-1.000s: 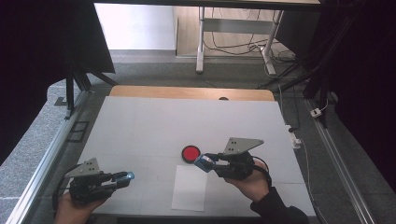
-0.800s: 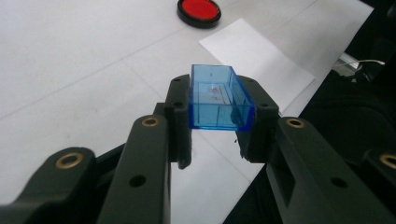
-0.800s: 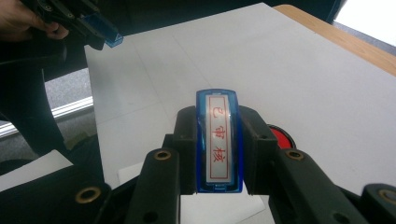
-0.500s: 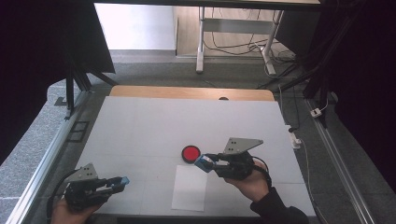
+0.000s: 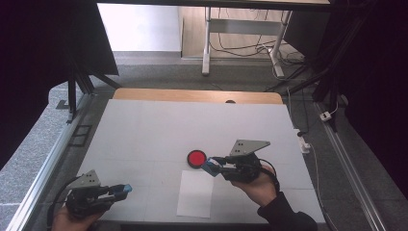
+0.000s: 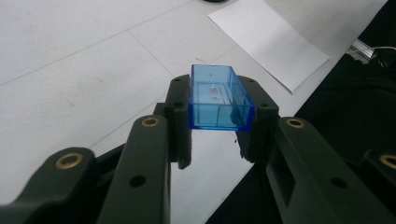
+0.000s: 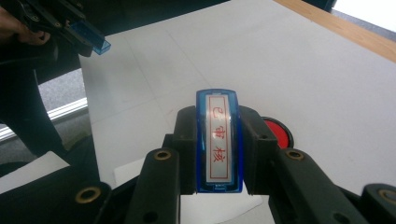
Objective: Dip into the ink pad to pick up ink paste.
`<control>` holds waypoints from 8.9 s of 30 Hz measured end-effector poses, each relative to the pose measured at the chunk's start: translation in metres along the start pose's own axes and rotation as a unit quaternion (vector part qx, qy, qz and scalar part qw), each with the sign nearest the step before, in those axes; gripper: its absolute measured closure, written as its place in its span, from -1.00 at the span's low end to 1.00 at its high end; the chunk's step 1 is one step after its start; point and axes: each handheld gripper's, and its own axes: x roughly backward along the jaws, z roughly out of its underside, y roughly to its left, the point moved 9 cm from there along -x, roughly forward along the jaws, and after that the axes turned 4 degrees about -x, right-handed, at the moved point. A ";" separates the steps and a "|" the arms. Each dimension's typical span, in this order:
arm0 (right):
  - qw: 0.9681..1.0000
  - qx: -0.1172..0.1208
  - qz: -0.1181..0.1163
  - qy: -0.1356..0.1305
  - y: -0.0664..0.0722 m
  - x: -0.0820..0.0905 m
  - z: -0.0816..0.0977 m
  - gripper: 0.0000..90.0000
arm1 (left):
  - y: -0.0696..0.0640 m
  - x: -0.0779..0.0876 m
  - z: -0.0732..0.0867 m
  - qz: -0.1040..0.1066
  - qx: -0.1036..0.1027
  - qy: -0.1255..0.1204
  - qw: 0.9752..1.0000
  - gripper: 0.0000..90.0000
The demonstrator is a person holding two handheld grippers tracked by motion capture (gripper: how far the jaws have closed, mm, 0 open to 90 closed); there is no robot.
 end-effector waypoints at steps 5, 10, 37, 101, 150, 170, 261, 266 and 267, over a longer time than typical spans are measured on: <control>1.000 0.001 0.001 0.001 -0.001 -0.002 -0.001 0.59 | 0.001 0.001 0.001 0.003 0.007 -0.003 1.000 0.52; 1.000 -0.003 0.007 0.007 -0.005 -0.005 -0.001 0.59 | 0.000 0.001 0.001 -0.004 -0.002 -0.001 1.000 0.51; 0.998 -0.021 0.031 0.042 -0.034 -0.044 -0.002 0.59 | 0.002 0.003 0.001 -0.023 -0.010 -0.003 1.000 0.52; 0.987 -0.016 0.079 0.136 -0.071 -0.128 0.022 0.60 | 0.002 0.003 0.002 -0.021 -0.012 0.000 1.000 0.52; 0.985 -0.020 0.101 0.139 -0.067 -0.130 0.022 0.60 | 0.004 0.003 0.003 -0.018 -0.003 0.000 1.000 0.52; 0.987 -0.020 0.090 0.128 -0.062 -0.128 0.018 0.59 | 0.003 0.004 0.003 -0.018 -0.004 -0.002 1.000 0.52; 0.998 -0.014 0.028 0.055 -0.028 -0.078 -0.003 0.59 | 0.005 0.002 0.004 -0.017 0.007 0.005 1.000 0.51; 0.999 -0.018 0.020 0.045 -0.021 -0.068 -0.004 0.59 | 0.004 0.002 0.004 -0.016 0.006 0.005 1.000 0.51; 0.999 -0.018 0.017 0.043 -0.019 -0.066 -0.004 0.59 | 0.004 0.002 0.004 -0.016 0.005 0.006 1.000 0.51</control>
